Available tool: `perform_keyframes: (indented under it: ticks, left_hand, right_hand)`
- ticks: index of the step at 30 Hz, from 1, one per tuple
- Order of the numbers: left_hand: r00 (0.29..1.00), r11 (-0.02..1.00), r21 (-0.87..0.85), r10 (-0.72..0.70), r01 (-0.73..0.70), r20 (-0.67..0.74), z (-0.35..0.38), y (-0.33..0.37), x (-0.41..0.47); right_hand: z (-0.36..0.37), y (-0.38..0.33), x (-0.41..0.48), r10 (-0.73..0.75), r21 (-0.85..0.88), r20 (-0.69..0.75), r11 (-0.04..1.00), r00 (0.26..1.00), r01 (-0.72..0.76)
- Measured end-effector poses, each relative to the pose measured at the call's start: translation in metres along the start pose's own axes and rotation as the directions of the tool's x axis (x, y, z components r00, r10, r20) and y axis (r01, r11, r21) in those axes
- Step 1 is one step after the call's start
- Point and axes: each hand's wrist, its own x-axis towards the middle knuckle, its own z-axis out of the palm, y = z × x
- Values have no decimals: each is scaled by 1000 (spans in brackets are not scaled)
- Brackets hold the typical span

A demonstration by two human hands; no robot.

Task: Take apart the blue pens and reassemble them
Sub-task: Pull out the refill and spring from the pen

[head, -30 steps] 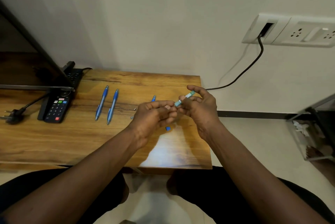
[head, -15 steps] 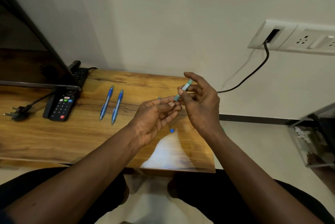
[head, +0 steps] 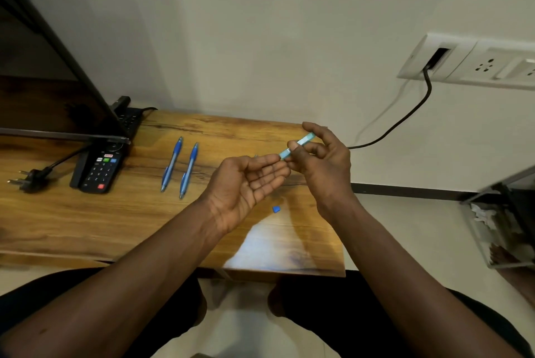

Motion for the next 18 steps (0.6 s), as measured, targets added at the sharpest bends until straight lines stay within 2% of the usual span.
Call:
perform_keyframes:
  ticks: [4, 7, 18]
  left_hand:
    - [1000, 1000, 17, -14, 13, 17, -2, 2, -2]
    - [1000, 998, 62, -7, 7, 6, -2, 2, -2]
    - [995, 986, 151, 78, -68, -63, -4, -3, -2]
  right_hand:
    - [-1, -2, 0, 138, 158, 19, 978, 990, -139]
    - [-1, -2, 0, 219, 214, 12, 952, 976, -217]
    - [3, -4, -1, 343, 318, 29, 888, 939, -334]
